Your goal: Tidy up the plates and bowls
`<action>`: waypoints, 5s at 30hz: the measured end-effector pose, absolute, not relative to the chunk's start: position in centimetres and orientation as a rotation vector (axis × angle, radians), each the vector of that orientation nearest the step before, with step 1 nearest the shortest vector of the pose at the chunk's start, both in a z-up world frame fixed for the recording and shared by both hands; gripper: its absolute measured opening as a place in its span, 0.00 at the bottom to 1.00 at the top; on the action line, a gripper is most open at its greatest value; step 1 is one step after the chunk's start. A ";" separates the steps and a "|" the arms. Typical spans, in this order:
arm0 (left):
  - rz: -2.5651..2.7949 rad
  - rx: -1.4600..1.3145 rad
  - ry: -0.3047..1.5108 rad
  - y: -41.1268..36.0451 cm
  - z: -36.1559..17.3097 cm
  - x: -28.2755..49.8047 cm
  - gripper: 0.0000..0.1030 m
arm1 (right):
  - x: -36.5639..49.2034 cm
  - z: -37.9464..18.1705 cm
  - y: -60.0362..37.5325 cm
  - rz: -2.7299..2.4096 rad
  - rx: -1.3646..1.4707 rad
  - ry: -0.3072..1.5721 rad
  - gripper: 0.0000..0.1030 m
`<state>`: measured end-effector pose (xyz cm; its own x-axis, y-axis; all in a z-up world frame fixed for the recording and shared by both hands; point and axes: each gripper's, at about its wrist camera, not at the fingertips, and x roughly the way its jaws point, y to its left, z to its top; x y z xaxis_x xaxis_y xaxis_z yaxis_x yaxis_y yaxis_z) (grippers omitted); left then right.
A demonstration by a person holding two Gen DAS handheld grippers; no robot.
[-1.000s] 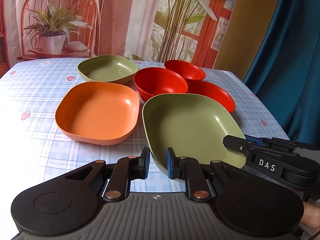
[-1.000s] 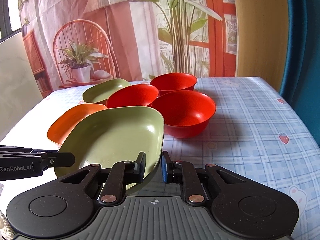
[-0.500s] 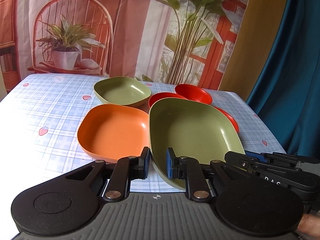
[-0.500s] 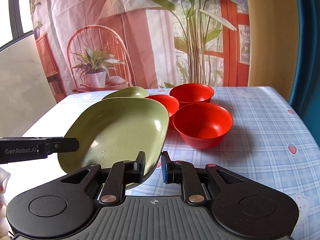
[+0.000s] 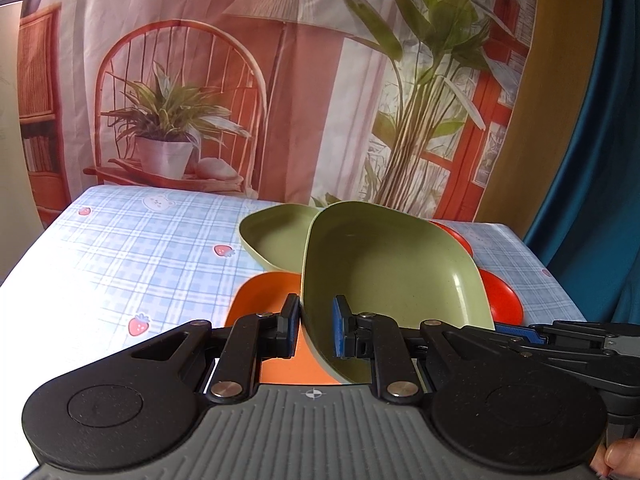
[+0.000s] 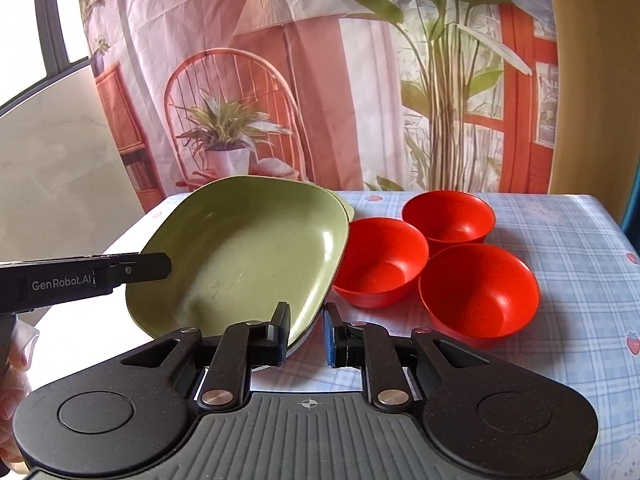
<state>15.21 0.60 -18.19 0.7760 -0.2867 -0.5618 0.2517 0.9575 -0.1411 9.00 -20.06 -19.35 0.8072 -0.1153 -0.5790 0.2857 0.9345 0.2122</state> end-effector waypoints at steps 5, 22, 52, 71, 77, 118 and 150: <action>-0.284 -0.053 0.611 1.9 -17.3 17.6 0.18 | 11.7 -18.6 -19.8 -0.206 0.324 0.582 0.16; -0.324 -0.024 0.693 4.5 -19.9 23.2 0.18 | 17.1 -20.6 -19.2 -0.236 0.394 0.612 0.16; -0.327 0.018 0.840 4.2 -25.0 23.5 0.18 | 17.3 -25.1 -18.2 -0.267 0.389 0.740 0.16; -0.318 0.040 0.838 3.9 -25.7 23.6 0.18 | 17.6 -25.4 -17.7 -0.280 0.315 0.744 0.20; -0.315 0.046 0.843 4.0 -26.2 23.6 0.18 | 17.7 -26.0 -17.0 -0.291 0.222 0.745 0.19; -0.176 -0.104 0.759 3.9 -19.2 31.5 0.19 | 25.5 -17.7 -27.8 -0.208 0.221 0.620 0.20; -0.184 -0.304 1.000 2.8 -28.1 38.0 0.14 | 36.5 -26.4 -33.2 -0.243 0.403 0.929 0.14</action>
<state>38.04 2.76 -28.13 0.5297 -0.2896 -0.7972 0.0131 0.9426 -0.3337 36.50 -33.21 -26.41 0.5793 -0.0309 -0.8145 0.3725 0.8988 0.2309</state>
